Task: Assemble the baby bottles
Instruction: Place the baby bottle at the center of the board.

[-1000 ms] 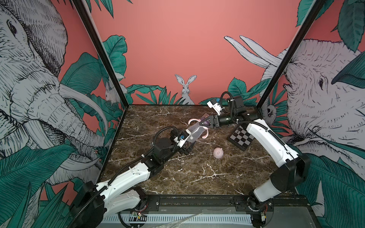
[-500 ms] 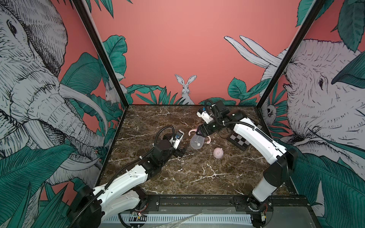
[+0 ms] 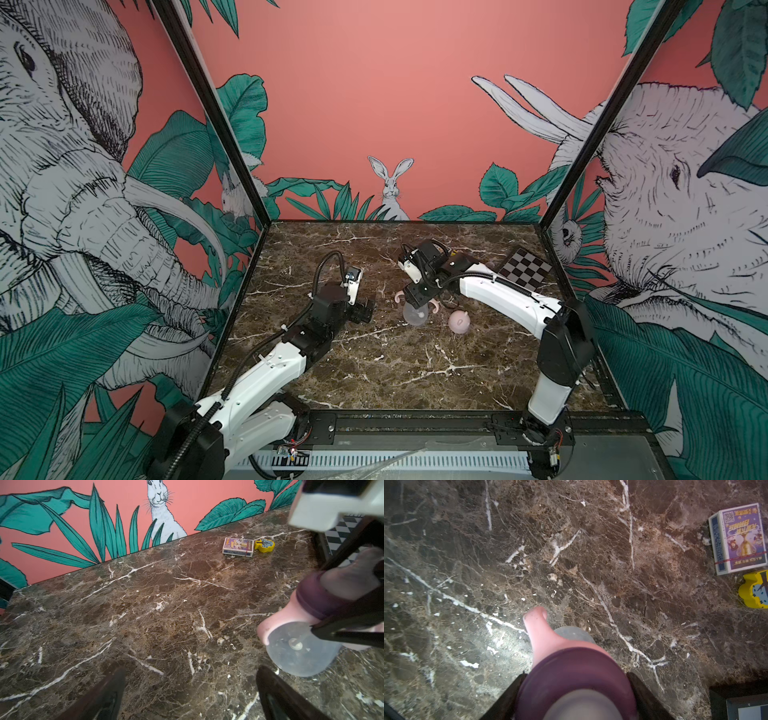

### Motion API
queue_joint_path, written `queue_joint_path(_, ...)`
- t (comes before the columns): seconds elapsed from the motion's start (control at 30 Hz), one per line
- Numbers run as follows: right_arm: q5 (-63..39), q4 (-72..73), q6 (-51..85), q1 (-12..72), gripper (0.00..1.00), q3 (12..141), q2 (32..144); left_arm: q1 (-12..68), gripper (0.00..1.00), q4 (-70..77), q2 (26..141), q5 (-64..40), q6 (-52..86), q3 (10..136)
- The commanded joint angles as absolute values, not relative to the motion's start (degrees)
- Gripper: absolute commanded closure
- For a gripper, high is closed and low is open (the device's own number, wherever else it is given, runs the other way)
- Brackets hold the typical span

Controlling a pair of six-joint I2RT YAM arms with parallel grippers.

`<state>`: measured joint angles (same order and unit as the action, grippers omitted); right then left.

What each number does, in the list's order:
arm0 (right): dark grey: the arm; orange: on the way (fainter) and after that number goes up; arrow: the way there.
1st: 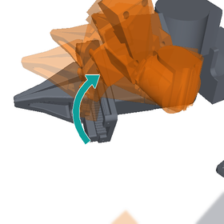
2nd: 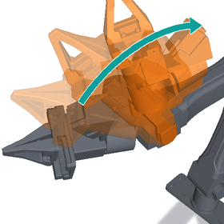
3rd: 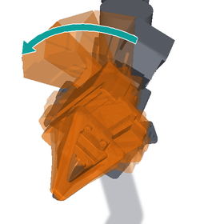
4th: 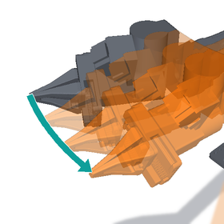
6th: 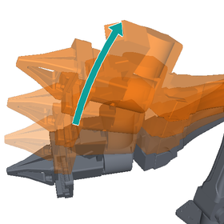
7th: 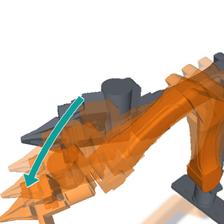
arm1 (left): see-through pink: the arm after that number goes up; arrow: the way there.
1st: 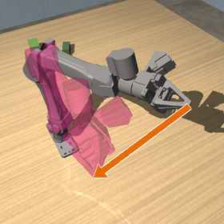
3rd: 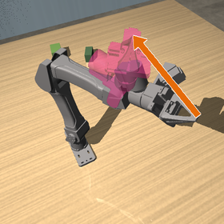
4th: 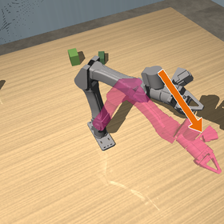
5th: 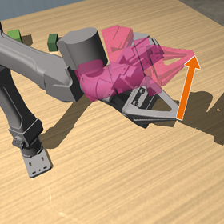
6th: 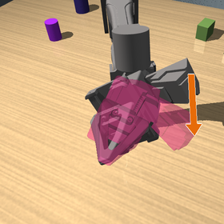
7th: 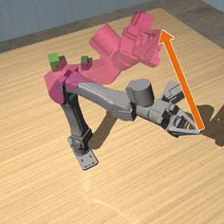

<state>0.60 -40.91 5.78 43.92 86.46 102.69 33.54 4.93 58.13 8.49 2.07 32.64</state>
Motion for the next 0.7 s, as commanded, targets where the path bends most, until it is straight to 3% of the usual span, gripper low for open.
queue_joint_path(0.0,5.6,-35.6,6.2,44.8,0.56,84.1,100.7,32.8,0.00,3.6,59.3,5.9,4.2,35.2)
queue_joint_path(0.4,8.9,-33.6,6.3,47.2,0.51,81.2,98.7,32.4,0.01,3.3,59.5,2.9,4.3,36.1)
queue_joint_path(0.67,9.4,-33.4,6.6,47.7,0.40,80.3,97.4,32.3,0.00,2.6,59.2,2.9,3.8,36.2)
